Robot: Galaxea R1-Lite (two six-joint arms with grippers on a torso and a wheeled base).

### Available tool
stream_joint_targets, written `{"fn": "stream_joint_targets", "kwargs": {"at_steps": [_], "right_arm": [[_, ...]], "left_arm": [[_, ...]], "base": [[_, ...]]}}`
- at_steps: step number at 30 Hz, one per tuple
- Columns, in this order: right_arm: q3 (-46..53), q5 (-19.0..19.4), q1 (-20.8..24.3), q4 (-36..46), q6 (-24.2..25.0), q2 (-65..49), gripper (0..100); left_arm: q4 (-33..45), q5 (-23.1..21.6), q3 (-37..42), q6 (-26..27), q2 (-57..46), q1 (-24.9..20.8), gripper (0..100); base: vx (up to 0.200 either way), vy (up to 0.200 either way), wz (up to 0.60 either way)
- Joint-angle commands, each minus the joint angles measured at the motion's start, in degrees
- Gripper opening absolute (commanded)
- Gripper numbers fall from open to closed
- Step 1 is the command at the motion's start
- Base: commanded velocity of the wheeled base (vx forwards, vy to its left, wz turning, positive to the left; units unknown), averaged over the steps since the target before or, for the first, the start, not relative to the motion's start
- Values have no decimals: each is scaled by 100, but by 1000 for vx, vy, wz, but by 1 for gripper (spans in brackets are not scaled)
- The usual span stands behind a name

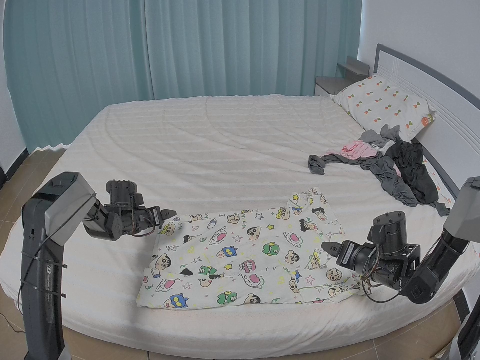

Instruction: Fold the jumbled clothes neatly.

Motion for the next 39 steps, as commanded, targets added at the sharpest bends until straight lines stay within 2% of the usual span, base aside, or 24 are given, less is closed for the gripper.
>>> {"fn": "stream_joint_targets", "kwargs": {"at_steps": [1, 13, 18, 25, 27, 29, 33, 39], "right_arm": [[56, 7, -2, -6, 3, 10, 100], [38, 16, -20, -15, -67, 81, 100], [29, 25, -37, -15, -67, 72, 100], [56, 25, -37, -15, -58, 81, 100], [47, 34, -37, -15, -58, 90, 100], [38, 34, -37, -15, -58, 107, 100], [38, 34, -37, -15, -67, 116, 100], [56, 51, -108, -15, -67, 116, 100]], "left_arm": [[-16, -3, -223, 3, 416, -46, 100], [19, 41, -689, -15, 723, -161, 100], [37, 67, -627, -68, 609, -187, 100], [63, -3, -117, -736, -340, -64, 100], [28, 14, 94, -1166, -648, -29, 100], [11, 32, 173, -1342, -753, -29, 100], [-7, 41, 322, -1509, -824, -46, 100], [-209, 14, 595, -1474, -806, -90, 100]], "base": [[0, 0, 0], [0, 0, 0], [0, 0, 0], [0, 0, 0], [0, 0, 0], [0, 0, 0], [150, 0, 0], [200, 0, 0]]}}
